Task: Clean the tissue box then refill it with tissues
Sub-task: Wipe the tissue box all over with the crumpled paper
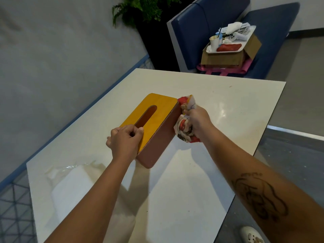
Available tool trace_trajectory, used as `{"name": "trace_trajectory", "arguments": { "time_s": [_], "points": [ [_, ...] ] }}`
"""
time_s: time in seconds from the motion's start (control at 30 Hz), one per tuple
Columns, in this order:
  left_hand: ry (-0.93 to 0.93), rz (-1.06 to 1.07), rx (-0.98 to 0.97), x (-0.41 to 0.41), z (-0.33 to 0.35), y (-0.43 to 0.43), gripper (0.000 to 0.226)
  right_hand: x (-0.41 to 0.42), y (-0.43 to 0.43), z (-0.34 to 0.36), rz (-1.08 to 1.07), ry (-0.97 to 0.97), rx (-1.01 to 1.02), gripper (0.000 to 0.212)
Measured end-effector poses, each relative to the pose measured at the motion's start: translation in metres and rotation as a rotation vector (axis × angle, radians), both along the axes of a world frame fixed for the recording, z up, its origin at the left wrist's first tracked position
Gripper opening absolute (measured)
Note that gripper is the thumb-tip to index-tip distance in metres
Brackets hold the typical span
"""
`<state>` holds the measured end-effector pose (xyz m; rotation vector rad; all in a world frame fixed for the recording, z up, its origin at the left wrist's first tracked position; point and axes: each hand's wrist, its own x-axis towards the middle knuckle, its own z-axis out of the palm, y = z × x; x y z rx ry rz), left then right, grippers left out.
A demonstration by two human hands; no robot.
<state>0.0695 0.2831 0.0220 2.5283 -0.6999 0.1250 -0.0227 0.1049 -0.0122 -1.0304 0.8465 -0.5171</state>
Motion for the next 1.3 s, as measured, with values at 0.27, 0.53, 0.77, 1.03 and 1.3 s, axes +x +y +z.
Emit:
{"name": "trace_trajectory", "arguments": {
  "time_s": [0.27,0.53,0.77,1.03,1.3],
  "points": [
    [0.005,-0.009,-0.009,0.004,-0.003,0.002,0.031,-0.01,0.025,0.021,-0.093,-0.088,-0.166,0.02],
    [0.004,-0.009,-0.008,0.004,-0.002,0.001,0.03,-0.011,0.104,0.001,-0.049,-0.194,-0.487,0.046],
    [0.024,-0.003,-0.029,0.004,-0.002,0.001,0.03,-0.035,0.127,0.006,0.085,-0.304,-0.229,0.031],
    [-0.006,-0.007,-0.012,0.002,-0.001,0.0,0.031,-0.023,0.051,0.023,-0.147,-0.107,-0.326,0.026],
    [0.048,0.007,-0.043,0.002,0.0,0.001,0.026,-0.008,0.148,-0.023,-0.004,-0.238,-0.689,0.048]
  ]
}}
